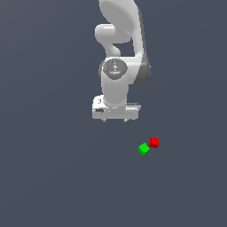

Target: Stack the red cube on top of the green cube.

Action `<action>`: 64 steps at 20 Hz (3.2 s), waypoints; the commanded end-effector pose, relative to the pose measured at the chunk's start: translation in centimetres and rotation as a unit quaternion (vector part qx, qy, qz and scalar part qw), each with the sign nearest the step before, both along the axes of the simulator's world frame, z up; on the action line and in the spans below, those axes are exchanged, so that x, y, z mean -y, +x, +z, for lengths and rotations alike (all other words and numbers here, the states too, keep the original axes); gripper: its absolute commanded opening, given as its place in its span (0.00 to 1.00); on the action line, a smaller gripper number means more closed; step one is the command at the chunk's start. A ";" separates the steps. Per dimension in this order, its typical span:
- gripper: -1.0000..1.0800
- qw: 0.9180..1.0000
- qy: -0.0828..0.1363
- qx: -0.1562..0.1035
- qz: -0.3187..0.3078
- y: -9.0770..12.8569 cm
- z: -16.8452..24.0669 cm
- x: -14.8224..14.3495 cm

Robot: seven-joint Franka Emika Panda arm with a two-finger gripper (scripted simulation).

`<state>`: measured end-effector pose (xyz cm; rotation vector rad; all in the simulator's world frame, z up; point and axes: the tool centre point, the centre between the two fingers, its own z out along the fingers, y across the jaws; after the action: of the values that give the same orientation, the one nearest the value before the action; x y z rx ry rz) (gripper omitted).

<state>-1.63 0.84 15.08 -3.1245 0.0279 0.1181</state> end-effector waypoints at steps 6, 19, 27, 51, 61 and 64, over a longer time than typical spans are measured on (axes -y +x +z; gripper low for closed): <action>0.96 1.000 0.000 0.001 -0.003 0.1 -0.2 -0.7; 0.96 0.999 -0.003 0.014 -0.037 1.2 -3.1 -8.4; 0.96 0.997 -0.007 0.026 -0.068 3.1 -5.8 -15.3; 0.96 0.995 -0.011 0.037 -0.095 5.5 -8.5 -21.2; 0.96 0.995 -0.011 0.037 -0.095 5.3 -12.9 -21.2; 0.96 0.995 -0.011 0.037 -0.096 5.4 -13.2 -21.2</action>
<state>3.69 22.00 2.02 -3.1253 0.3279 0.0032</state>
